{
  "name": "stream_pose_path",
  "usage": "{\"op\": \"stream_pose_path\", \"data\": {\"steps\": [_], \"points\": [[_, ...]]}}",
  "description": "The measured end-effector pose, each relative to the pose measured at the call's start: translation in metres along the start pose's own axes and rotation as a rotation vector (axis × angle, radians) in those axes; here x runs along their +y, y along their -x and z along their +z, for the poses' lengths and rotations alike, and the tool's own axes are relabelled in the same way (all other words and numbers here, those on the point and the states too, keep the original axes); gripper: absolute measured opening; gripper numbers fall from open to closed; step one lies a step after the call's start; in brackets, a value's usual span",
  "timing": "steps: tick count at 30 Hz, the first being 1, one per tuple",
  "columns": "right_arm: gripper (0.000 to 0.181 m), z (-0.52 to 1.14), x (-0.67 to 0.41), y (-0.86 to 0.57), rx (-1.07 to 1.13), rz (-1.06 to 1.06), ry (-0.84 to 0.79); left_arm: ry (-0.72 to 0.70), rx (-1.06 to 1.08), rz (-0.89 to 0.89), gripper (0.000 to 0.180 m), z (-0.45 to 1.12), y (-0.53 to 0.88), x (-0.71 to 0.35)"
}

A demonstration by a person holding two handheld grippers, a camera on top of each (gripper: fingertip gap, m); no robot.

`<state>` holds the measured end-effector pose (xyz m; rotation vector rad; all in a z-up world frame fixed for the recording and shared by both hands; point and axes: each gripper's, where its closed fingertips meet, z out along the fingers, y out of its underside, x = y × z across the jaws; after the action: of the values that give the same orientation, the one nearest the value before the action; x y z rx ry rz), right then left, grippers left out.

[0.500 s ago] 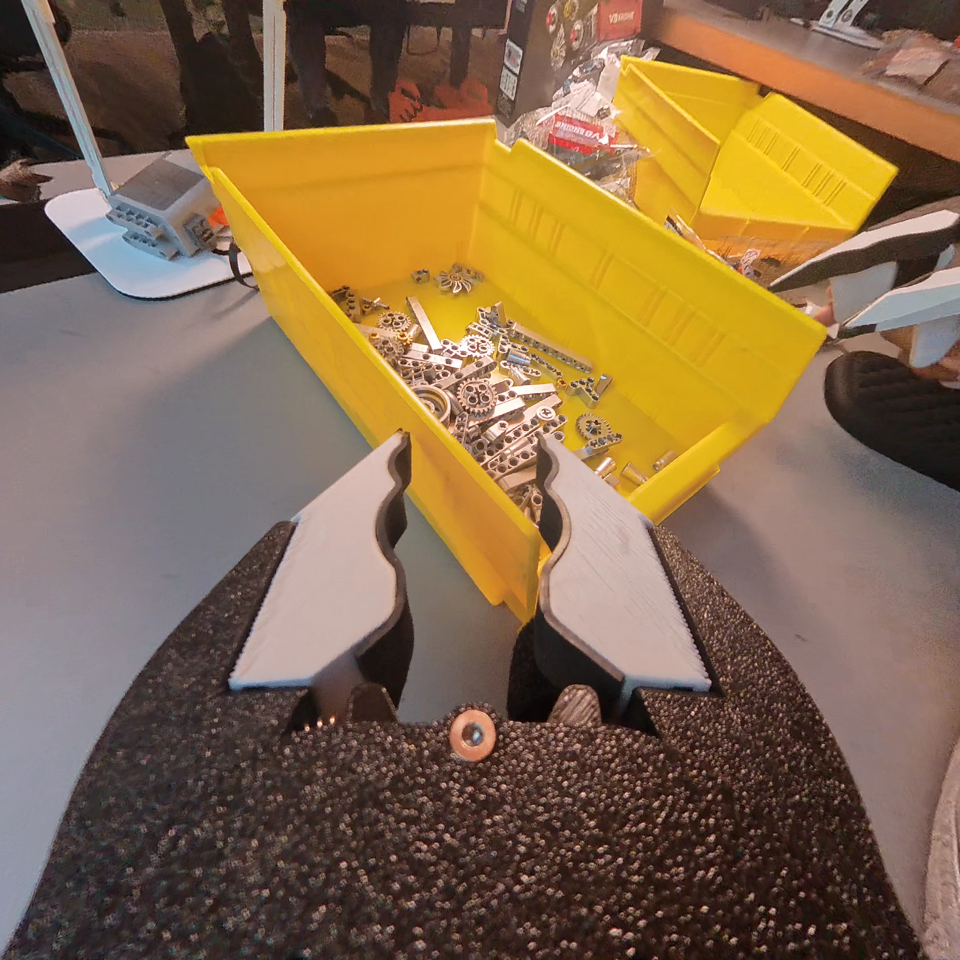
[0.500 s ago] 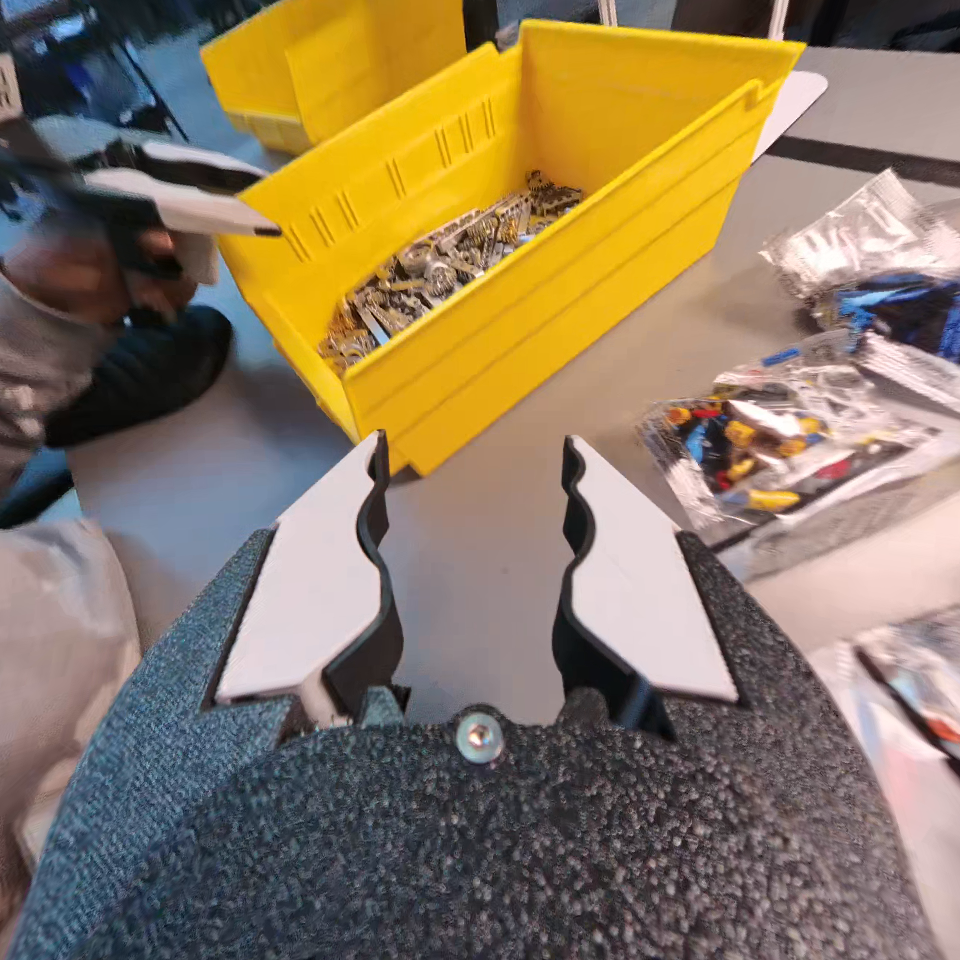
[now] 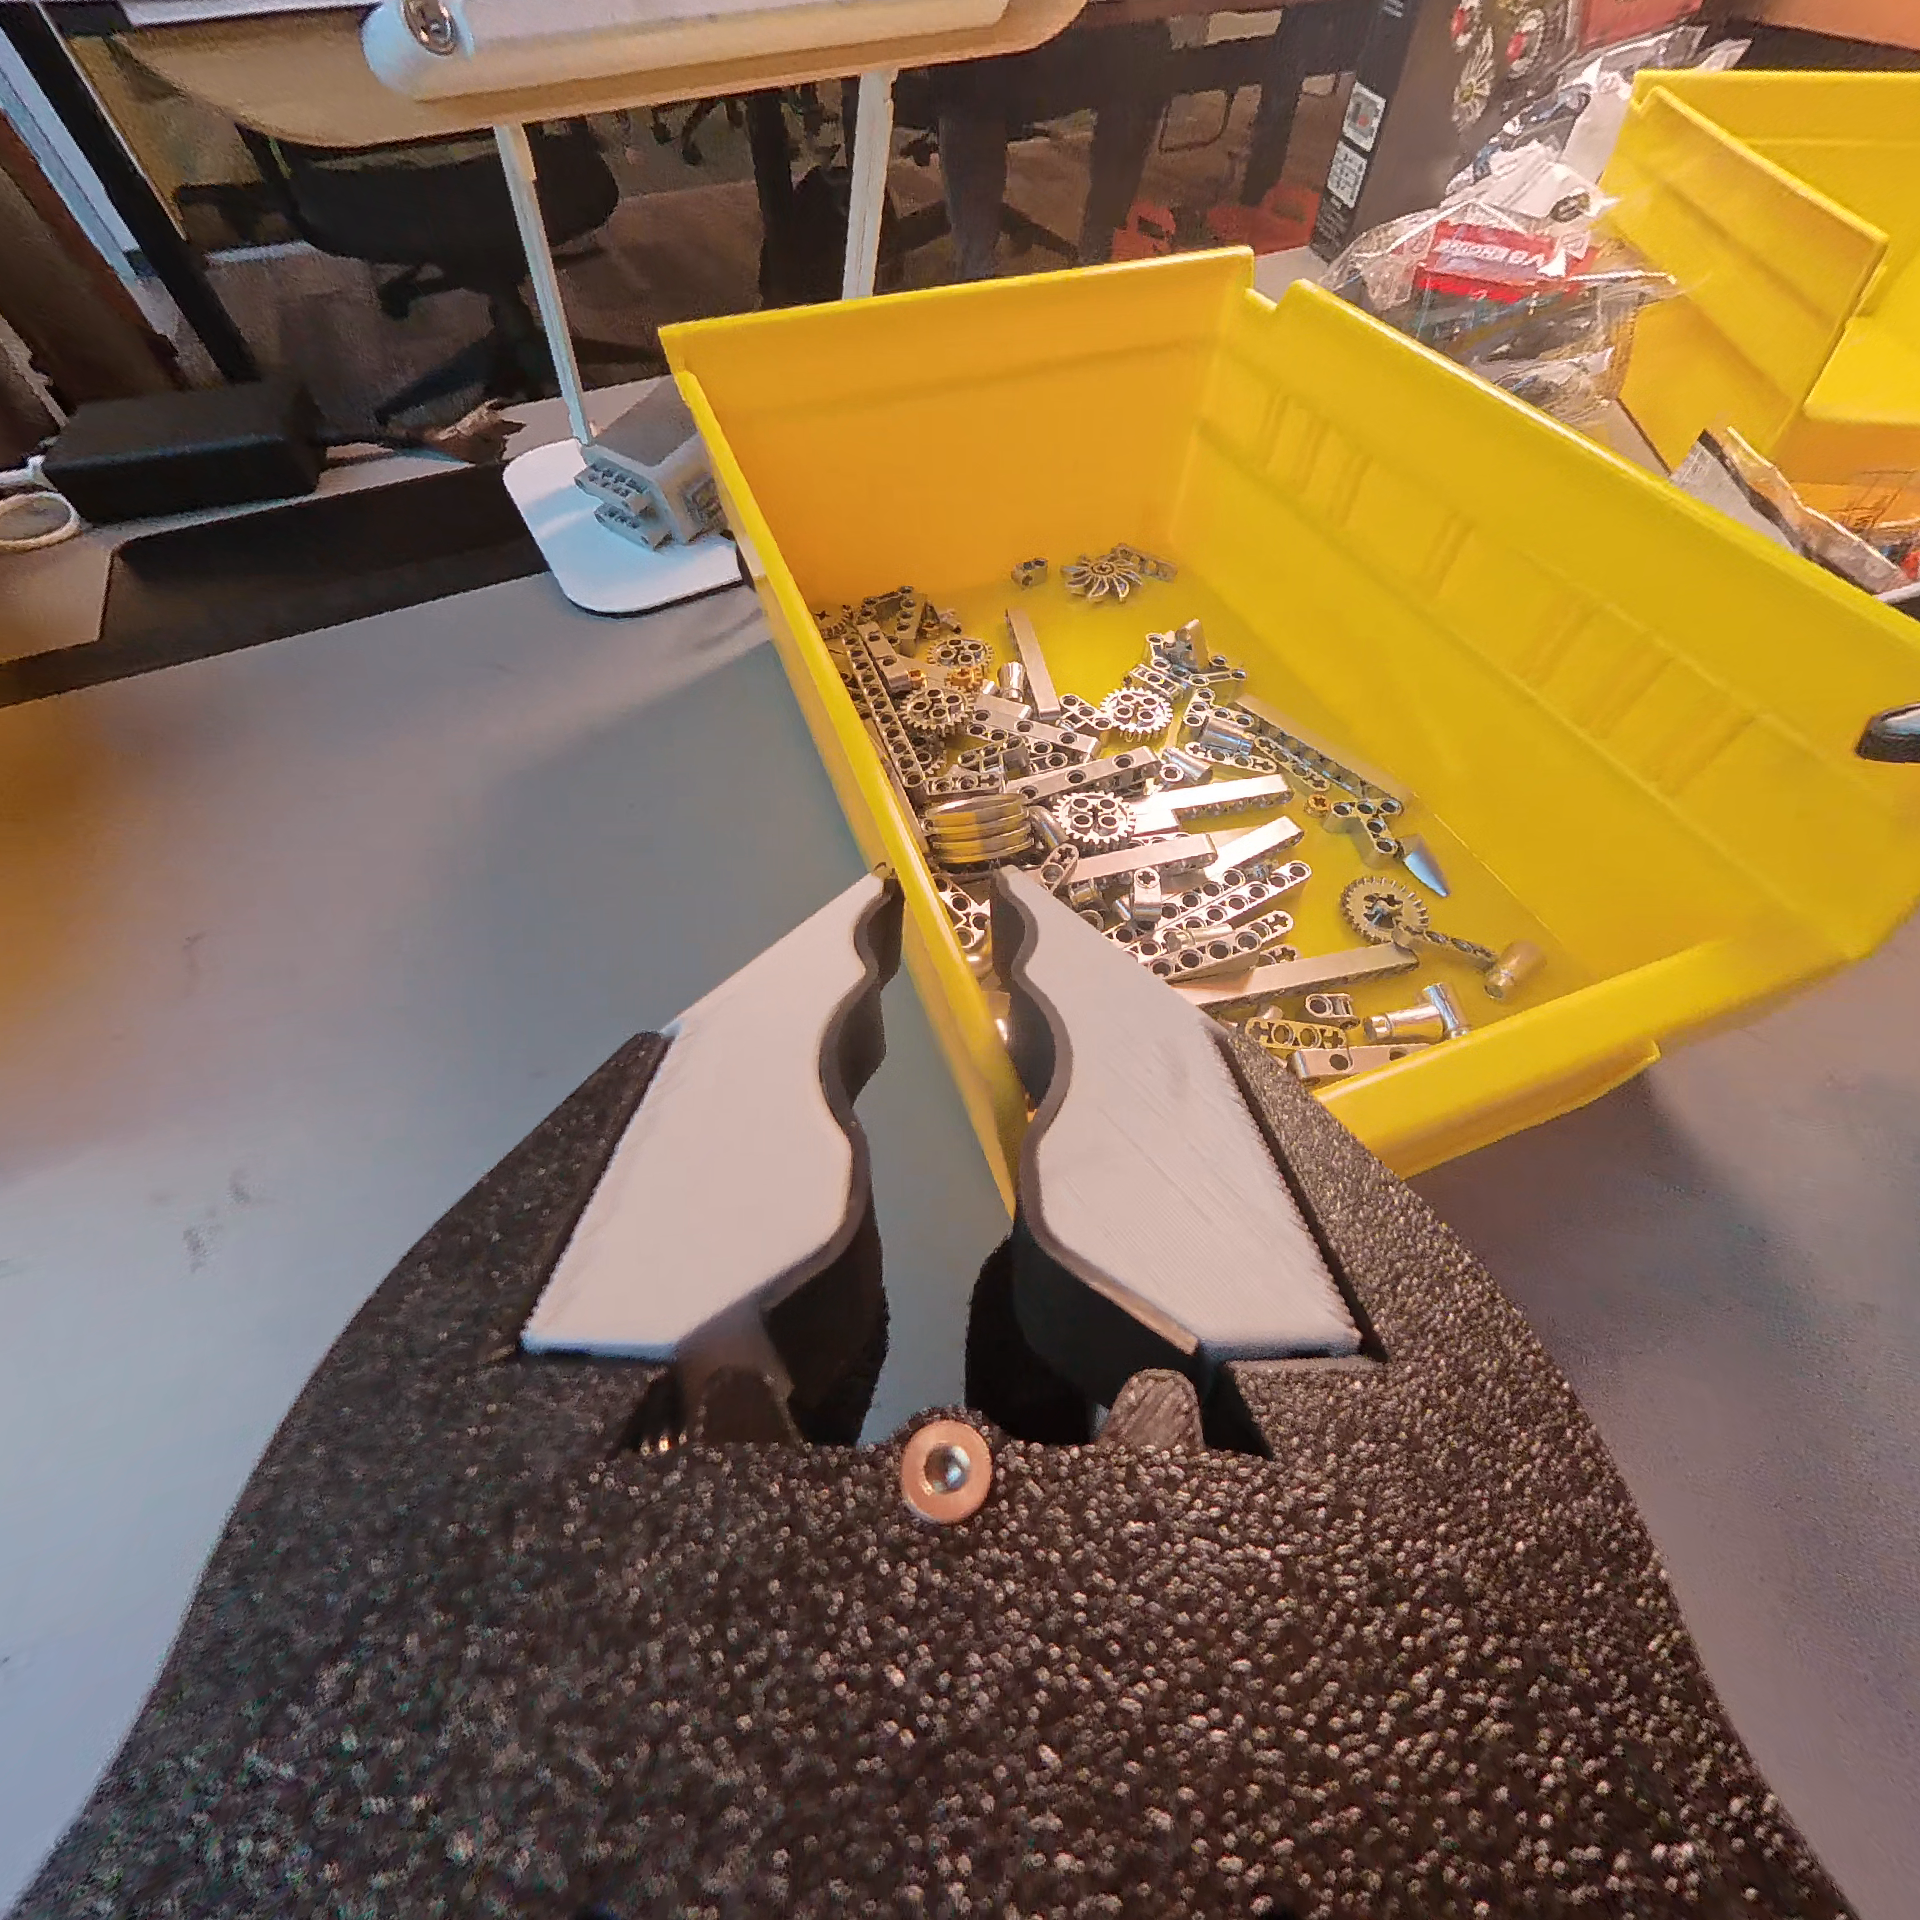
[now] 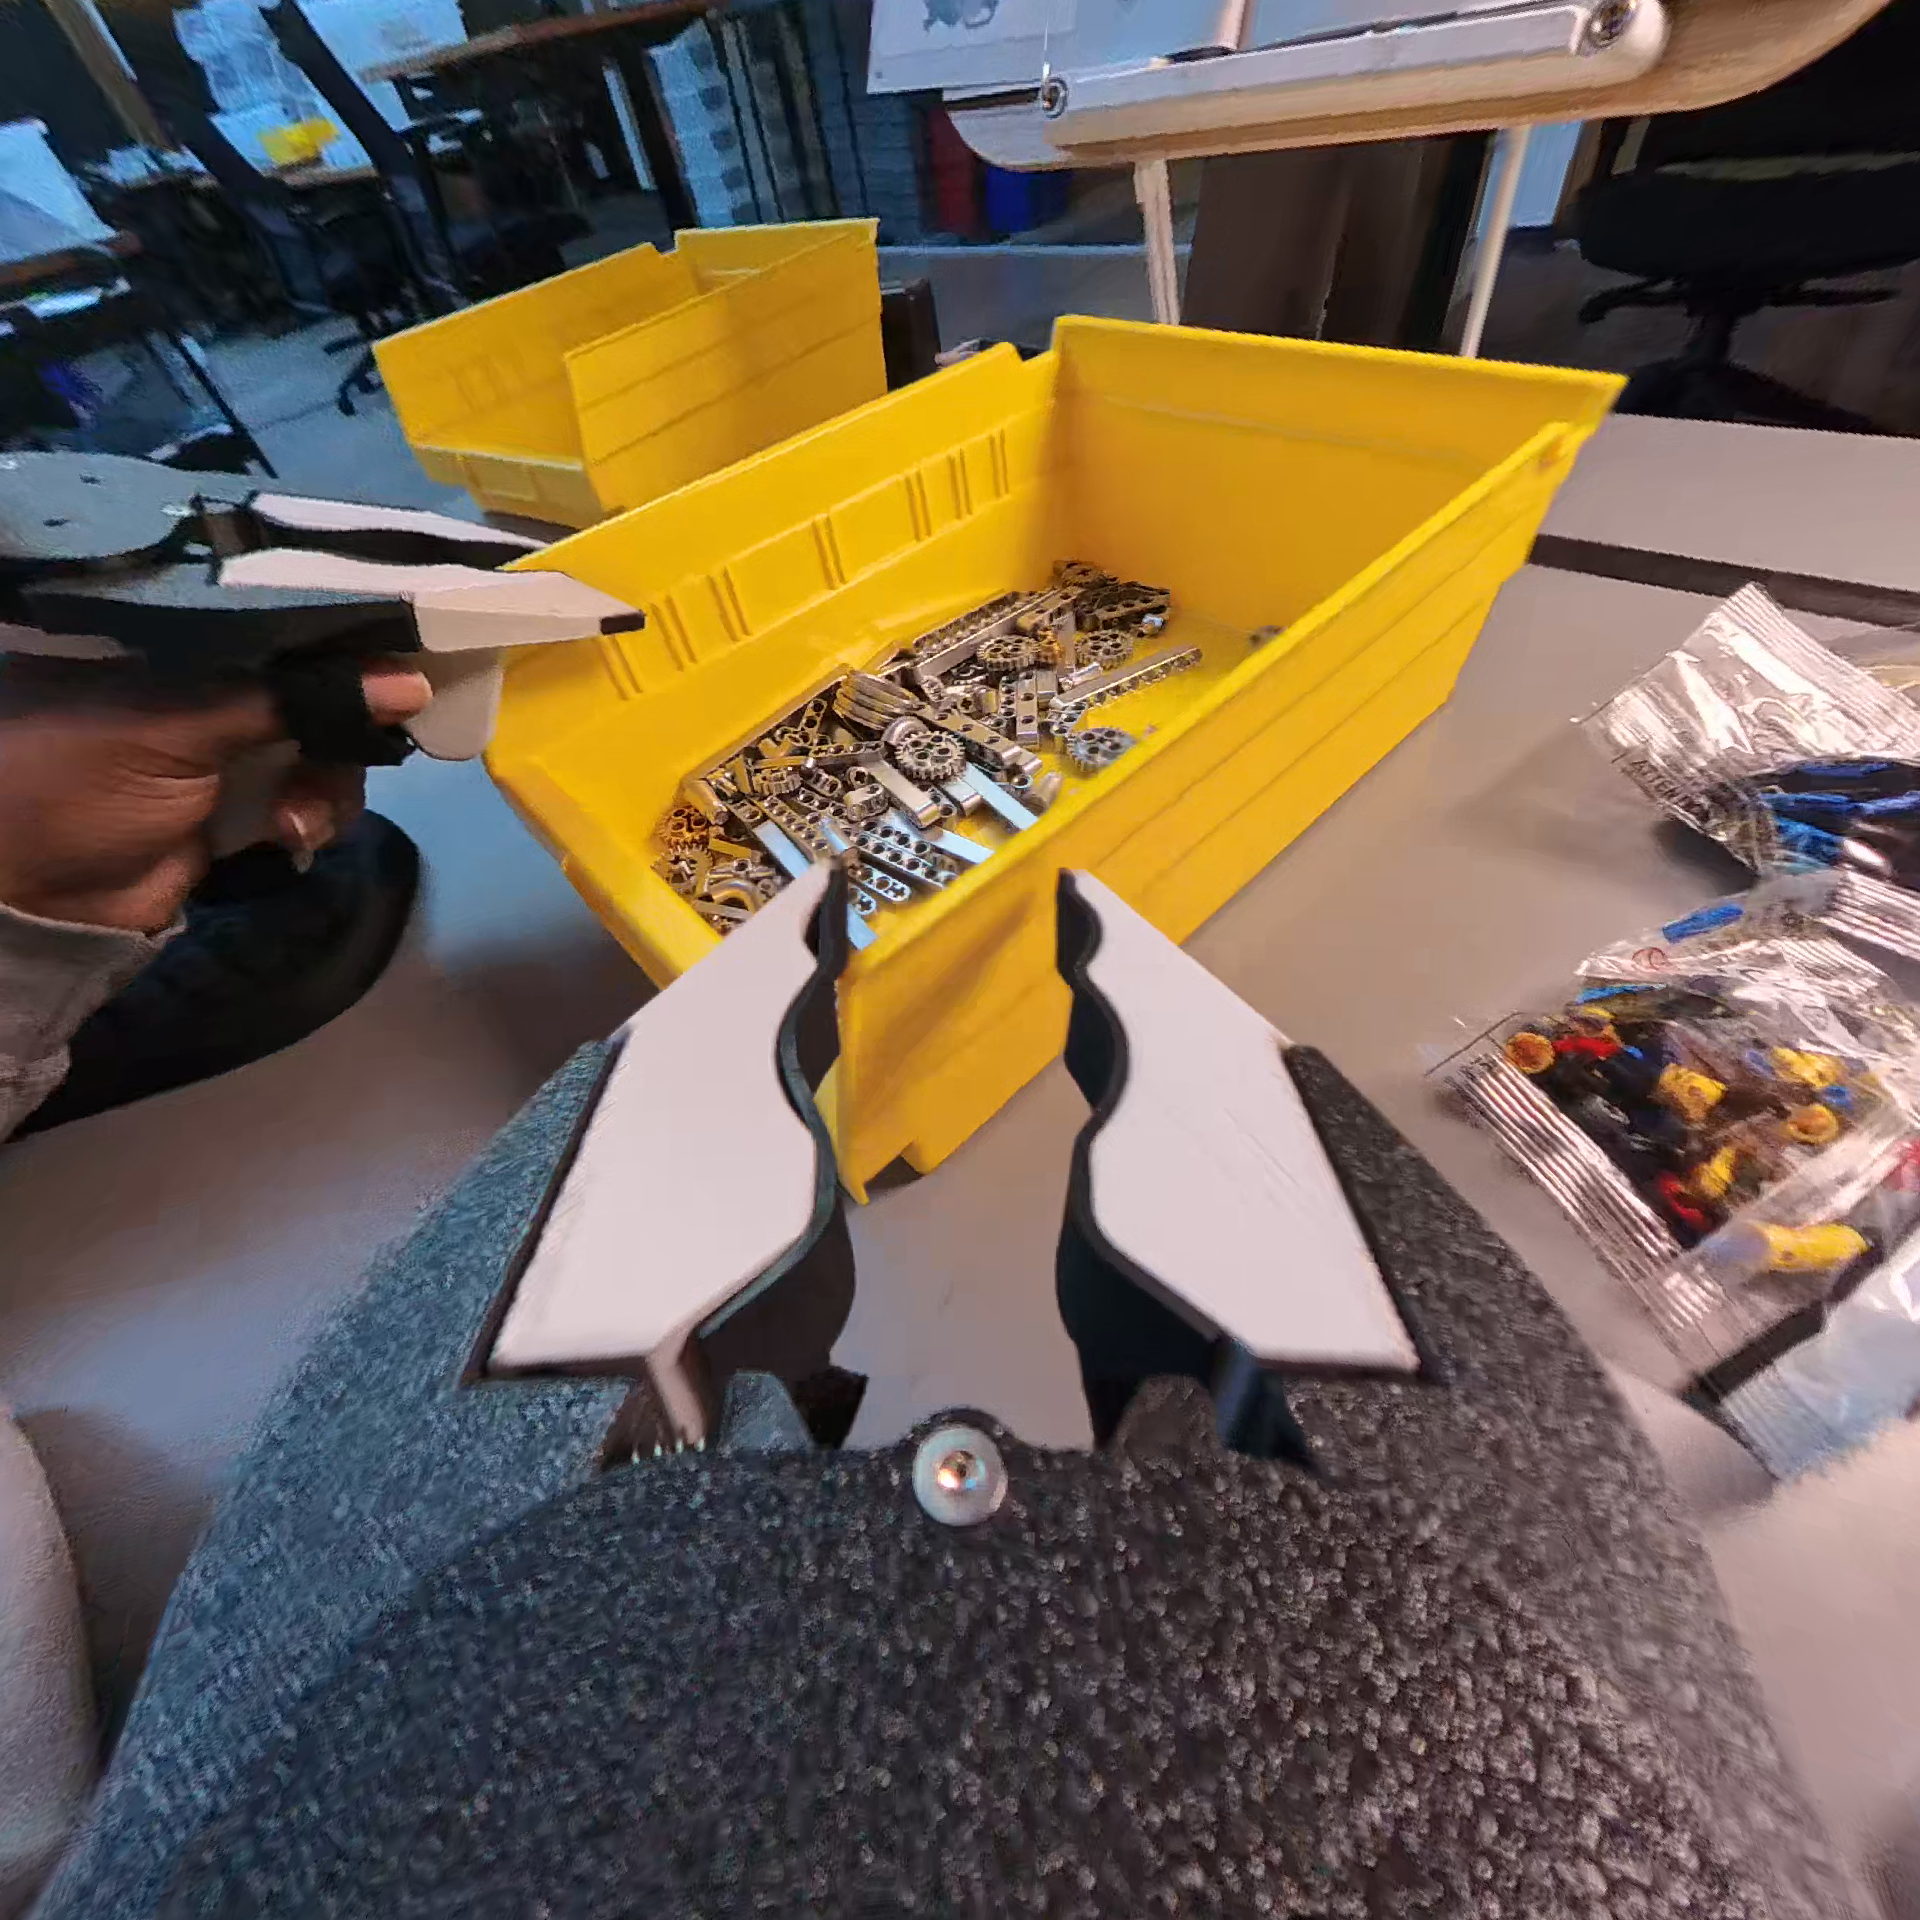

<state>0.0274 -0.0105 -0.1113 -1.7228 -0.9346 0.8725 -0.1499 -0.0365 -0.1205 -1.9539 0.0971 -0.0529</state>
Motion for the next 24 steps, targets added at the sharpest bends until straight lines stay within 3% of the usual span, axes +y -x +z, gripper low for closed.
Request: {"op": "stream_pose_path", "data": {"steps": [6,20,24], "points": [[0.025,-0.012,-0.001,-0.010,0.124,-0.120,-0.012,-0.037,-0.029,0.097,0.012,-0.006,-0.018,-0.019],[0.025,0.026,-0.058,0.008,0.042,-0.195,0.048,0.054,-0.013,-0.033,0.014,-0.012,0.030,-0.042],[0.025,0.019,-0.065,0.030,0.006,-0.213,0.015,-0.002,-0.040,-0.050,0.015,-0.042,0.031,-0.040]]}}
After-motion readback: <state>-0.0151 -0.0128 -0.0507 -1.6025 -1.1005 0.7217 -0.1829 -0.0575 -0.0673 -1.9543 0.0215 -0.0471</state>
